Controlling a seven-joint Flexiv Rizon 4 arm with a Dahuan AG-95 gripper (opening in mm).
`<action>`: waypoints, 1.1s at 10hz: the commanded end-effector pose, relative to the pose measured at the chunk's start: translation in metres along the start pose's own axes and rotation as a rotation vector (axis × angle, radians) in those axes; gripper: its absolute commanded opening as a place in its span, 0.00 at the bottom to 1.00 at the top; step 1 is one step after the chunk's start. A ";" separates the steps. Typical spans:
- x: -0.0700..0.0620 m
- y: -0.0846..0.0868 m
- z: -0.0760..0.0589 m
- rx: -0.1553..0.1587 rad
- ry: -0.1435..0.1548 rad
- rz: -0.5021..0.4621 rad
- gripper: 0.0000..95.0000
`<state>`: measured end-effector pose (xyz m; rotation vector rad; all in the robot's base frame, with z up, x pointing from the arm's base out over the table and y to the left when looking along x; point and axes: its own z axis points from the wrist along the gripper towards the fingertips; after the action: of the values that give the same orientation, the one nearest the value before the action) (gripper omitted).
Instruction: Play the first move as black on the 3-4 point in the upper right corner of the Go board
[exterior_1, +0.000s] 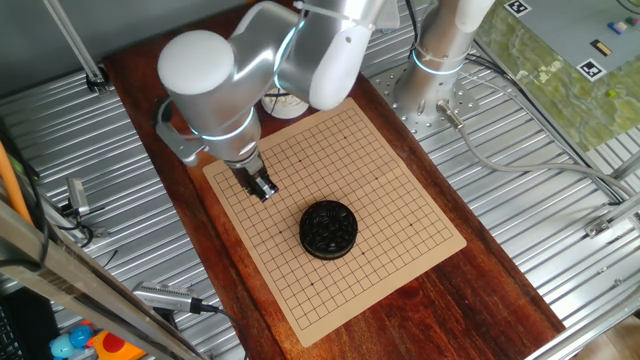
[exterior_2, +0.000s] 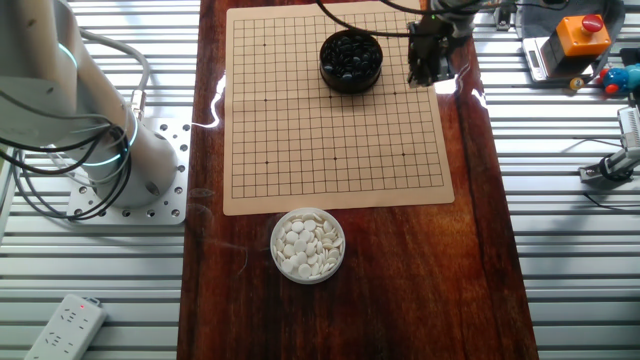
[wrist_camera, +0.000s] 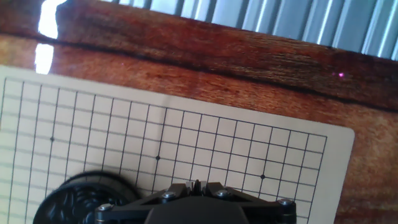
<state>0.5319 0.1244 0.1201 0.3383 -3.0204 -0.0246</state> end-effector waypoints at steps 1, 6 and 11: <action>0.002 -0.001 0.000 -0.001 0.007 -0.002 0.00; 0.002 -0.001 0.000 -0.022 0.042 -0.016 0.00; 0.002 -0.001 0.000 -0.017 0.053 -0.008 0.00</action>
<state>0.5302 0.1232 0.1204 0.3447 -2.9647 -0.0414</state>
